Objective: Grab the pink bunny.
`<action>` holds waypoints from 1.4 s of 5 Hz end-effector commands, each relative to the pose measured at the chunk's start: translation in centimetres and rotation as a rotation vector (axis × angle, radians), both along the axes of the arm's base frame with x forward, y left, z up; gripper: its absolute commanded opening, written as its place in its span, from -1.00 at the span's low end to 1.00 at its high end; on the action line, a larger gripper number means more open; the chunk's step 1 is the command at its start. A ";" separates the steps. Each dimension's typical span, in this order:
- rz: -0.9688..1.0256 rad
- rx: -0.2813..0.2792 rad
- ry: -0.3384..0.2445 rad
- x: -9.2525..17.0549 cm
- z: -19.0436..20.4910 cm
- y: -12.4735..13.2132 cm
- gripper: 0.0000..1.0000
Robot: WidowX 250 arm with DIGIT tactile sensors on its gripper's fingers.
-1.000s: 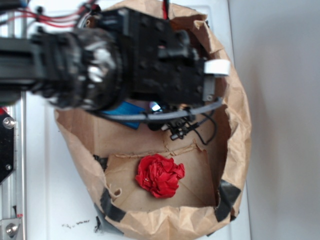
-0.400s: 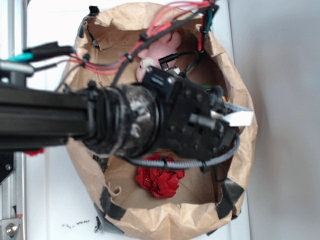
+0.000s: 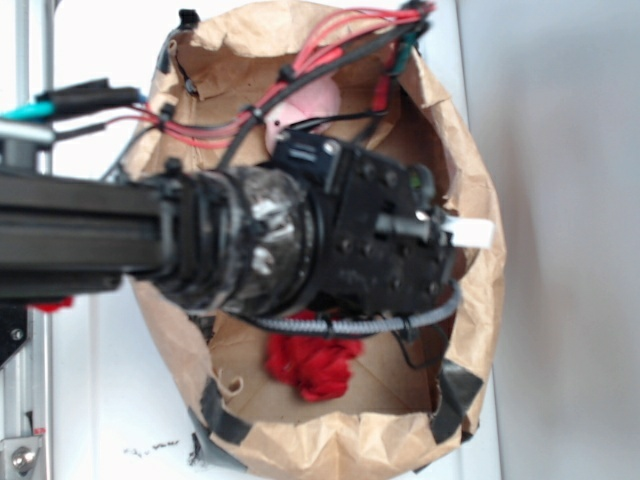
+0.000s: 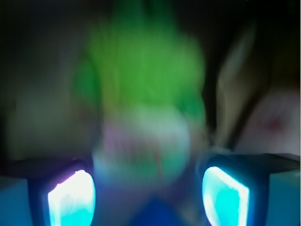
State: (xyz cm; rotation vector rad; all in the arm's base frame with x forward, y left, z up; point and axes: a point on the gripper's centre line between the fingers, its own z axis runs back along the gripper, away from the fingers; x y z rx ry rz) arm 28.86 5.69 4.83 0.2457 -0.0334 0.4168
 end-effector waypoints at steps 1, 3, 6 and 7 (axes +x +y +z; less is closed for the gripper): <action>0.090 -0.185 -0.095 -0.8 5.2 2.9 1.00; 0.080 -0.257 -0.155 -1.3 3.4 5.0 1.00; 0.161 -0.128 -0.161 1.1 -0.1 5.0 1.00; 0.156 -0.007 -0.194 1.1 -1.0 3.3 1.00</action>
